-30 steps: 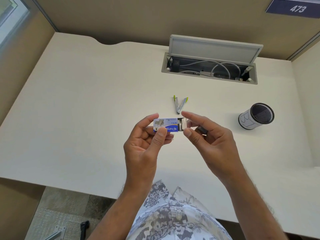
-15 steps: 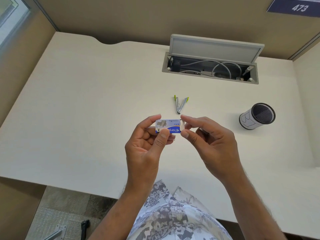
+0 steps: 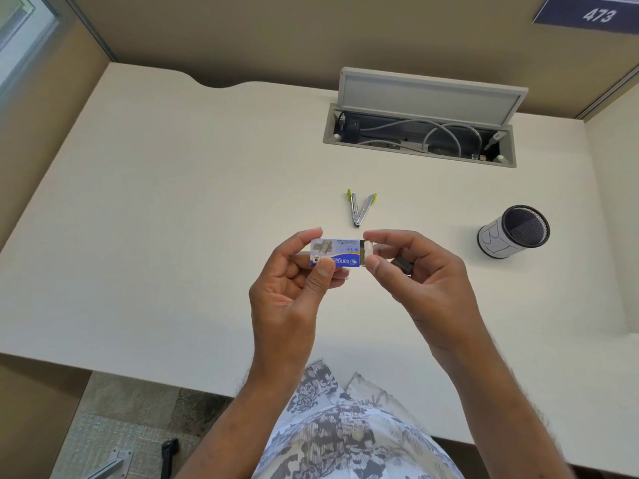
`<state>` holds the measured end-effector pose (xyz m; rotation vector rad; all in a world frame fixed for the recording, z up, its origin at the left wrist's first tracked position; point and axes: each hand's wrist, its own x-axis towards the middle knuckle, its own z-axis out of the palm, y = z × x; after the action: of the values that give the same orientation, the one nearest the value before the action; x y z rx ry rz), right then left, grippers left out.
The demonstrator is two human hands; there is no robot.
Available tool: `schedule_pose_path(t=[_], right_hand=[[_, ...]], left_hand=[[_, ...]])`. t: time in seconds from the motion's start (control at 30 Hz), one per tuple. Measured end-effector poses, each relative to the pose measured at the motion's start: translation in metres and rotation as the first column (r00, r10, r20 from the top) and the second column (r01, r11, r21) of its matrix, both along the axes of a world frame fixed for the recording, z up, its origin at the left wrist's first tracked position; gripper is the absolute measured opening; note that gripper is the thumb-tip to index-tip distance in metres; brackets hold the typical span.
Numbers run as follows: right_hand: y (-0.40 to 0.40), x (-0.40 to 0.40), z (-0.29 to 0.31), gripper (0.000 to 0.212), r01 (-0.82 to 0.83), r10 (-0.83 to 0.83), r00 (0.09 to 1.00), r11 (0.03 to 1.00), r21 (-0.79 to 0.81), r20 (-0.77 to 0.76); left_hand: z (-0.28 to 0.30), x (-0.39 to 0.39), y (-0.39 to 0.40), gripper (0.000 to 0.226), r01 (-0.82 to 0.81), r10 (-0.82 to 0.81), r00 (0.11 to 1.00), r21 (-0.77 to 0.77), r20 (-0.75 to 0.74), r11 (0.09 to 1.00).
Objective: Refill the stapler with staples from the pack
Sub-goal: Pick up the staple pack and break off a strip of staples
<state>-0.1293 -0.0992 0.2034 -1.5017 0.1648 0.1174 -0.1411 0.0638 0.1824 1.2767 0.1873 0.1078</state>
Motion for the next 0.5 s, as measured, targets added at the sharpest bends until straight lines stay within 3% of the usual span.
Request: schedule_pose_path(t=[0.3, 0.5], right_hand=[[0.007, -0.001, 0.001, 0.014, 0.127, -0.122, 0.991, 0.985, -0.119, 0.053], [0.012, -0.004, -0.003, 0.011, 0.153, -0.147, 0.987, 0.983, -0.099, 0.067]], left_hand=[[0.0, -0.002, -0.002, 0.031, 0.004, -0.006, 1.0, 0.048, 0.03, 0.999], [0.0, -0.002, -0.002, 0.032, 0.0, -0.004, 0.999, 0.088, 0.043, 0.996]])
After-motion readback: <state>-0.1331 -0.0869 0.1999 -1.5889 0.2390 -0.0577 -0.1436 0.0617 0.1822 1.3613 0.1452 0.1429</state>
